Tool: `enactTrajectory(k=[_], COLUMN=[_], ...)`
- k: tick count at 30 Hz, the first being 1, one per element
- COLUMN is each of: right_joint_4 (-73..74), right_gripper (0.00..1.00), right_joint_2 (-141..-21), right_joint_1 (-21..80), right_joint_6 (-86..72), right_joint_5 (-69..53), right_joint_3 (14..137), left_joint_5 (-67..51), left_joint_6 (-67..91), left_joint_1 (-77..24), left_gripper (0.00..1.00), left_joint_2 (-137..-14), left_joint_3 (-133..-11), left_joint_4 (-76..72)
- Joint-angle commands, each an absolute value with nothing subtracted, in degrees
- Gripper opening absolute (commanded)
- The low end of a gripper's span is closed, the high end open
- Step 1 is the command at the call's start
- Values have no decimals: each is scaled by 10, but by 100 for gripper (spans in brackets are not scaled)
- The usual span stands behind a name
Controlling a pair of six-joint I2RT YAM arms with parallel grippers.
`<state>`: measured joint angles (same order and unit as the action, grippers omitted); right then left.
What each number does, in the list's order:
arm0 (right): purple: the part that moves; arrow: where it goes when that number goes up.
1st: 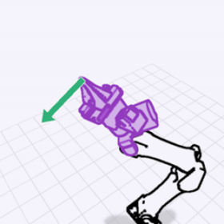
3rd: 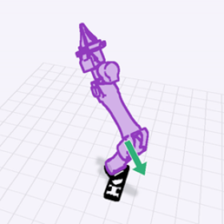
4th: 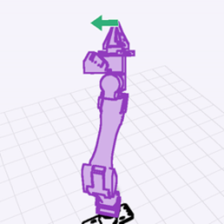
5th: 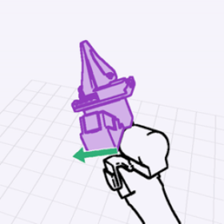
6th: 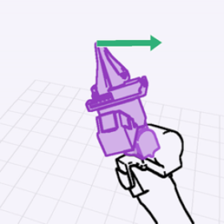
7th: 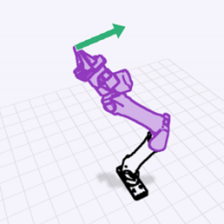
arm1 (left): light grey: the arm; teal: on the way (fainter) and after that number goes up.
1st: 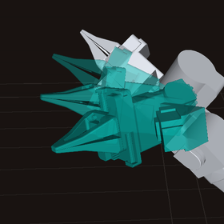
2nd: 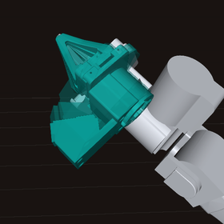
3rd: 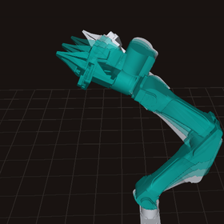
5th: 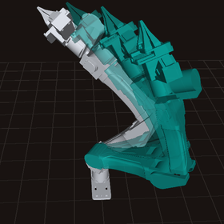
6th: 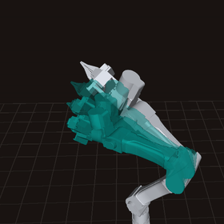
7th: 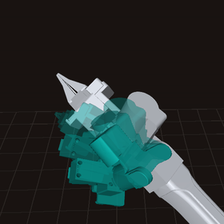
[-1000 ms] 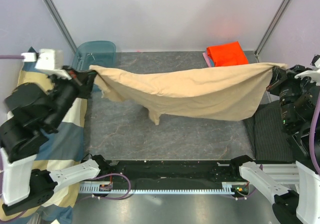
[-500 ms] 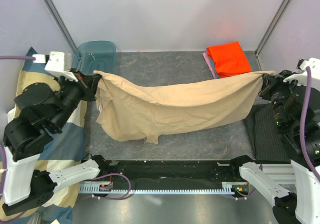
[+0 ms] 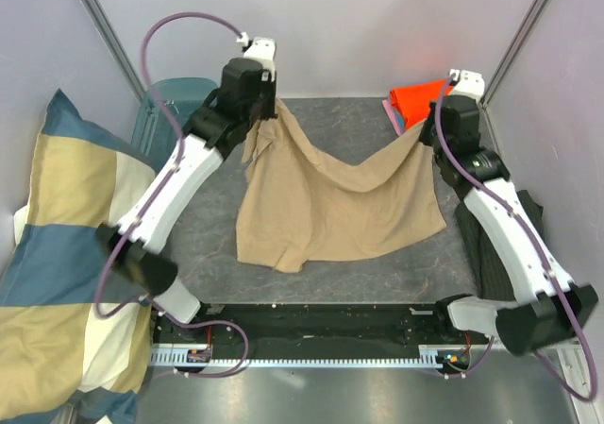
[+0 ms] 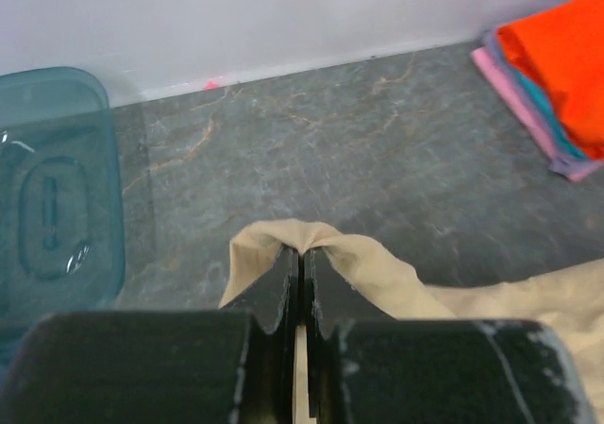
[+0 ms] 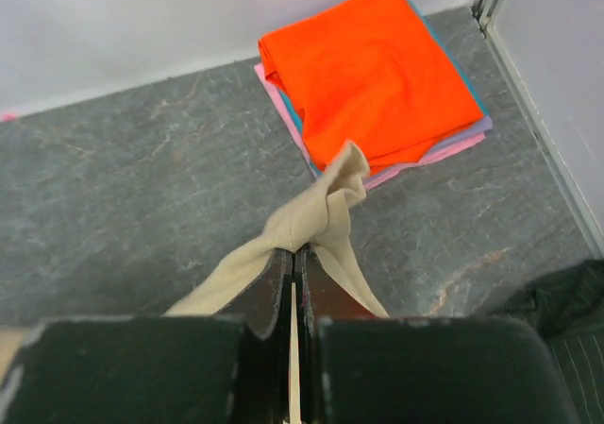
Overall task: Fold and stack the t-shirts
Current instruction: Flatten out the tshirt
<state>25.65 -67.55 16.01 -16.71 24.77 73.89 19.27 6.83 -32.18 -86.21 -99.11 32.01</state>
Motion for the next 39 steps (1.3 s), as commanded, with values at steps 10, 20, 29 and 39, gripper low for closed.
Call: enactTrajectory(k=[10, 20, 29, 39], right_joint_4=[221, 231, 315, 375], right_gripper=[0, 0, 0, 19], right_joint_2=[-703, -482, -392, -393], right_joint_1=[114, 115, 119, 122], right_joint_6=[-172, -277, -323, -349], right_joint_5=[145, 11, 2, 33], right_joint_3=[951, 514, 340, 378], left_joint_5=[43, 40, 49, 122], left_joint_6=[59, 184, 338, 352], left_joint_1=[-279, -282, -294, -296], left_gripper=[2, 2, 2, 2], left_joint_2=[-905, -586, -569, -592], left_joint_3=[-1314, -569, -308, -316], left_joint_4=[361, 205, 118, 157])
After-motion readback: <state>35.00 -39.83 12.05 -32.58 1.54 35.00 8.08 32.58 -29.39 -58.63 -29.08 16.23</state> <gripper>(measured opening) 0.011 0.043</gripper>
